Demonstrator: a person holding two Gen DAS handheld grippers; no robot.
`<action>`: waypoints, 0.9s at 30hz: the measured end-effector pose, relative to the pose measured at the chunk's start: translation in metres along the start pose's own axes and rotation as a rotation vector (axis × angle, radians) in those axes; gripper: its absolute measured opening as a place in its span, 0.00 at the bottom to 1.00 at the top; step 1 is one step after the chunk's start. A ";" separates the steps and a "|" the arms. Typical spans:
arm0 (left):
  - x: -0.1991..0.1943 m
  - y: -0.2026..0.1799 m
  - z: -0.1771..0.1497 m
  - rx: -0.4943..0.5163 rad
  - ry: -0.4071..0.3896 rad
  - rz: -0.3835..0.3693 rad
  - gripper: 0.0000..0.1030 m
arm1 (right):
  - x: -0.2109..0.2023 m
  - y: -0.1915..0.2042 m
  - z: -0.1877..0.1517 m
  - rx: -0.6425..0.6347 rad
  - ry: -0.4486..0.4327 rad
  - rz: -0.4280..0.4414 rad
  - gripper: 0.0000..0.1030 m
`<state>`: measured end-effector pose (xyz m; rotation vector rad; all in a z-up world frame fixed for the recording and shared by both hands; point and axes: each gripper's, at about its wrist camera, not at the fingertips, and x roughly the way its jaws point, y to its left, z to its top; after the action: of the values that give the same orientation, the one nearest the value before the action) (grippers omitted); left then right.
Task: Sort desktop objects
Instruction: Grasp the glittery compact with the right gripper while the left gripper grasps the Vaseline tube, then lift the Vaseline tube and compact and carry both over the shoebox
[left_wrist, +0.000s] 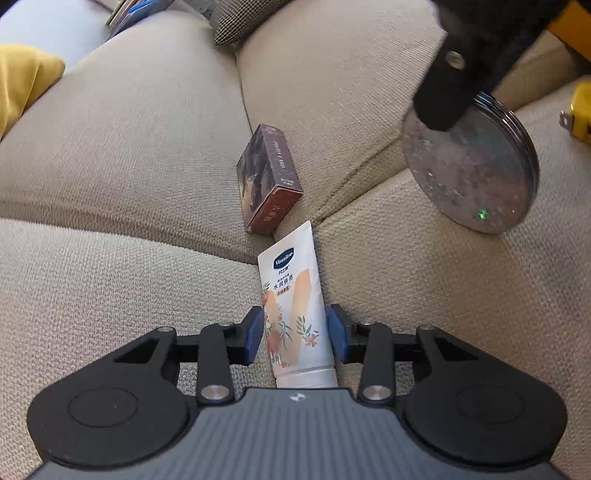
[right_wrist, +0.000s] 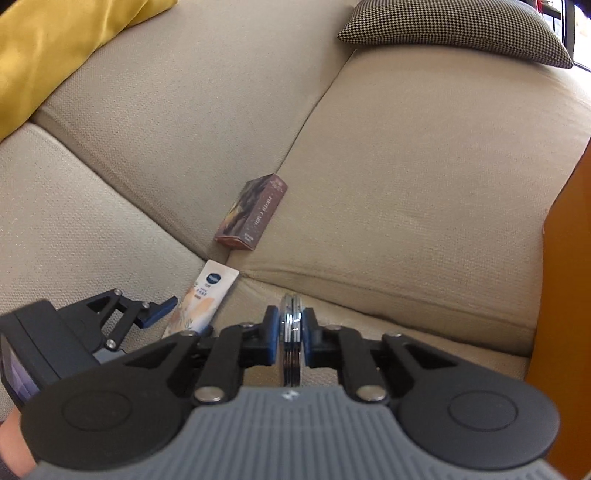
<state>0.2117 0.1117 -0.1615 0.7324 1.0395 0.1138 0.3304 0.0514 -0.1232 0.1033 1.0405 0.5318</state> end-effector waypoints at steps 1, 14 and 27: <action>0.000 -0.002 0.001 0.026 0.004 0.008 0.46 | 0.004 0.000 0.002 0.000 -0.001 -0.002 0.13; 0.013 0.015 0.014 -0.003 0.014 -0.002 0.41 | 0.021 0.000 -0.005 0.052 0.040 -0.009 0.13; -0.035 0.071 -0.013 -0.321 -0.043 -0.222 0.21 | -0.026 -0.005 -0.024 0.021 0.022 -0.025 0.13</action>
<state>0.2002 0.1579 -0.0969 0.3251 1.0248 0.0704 0.3020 0.0306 -0.1162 0.1028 1.0680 0.5008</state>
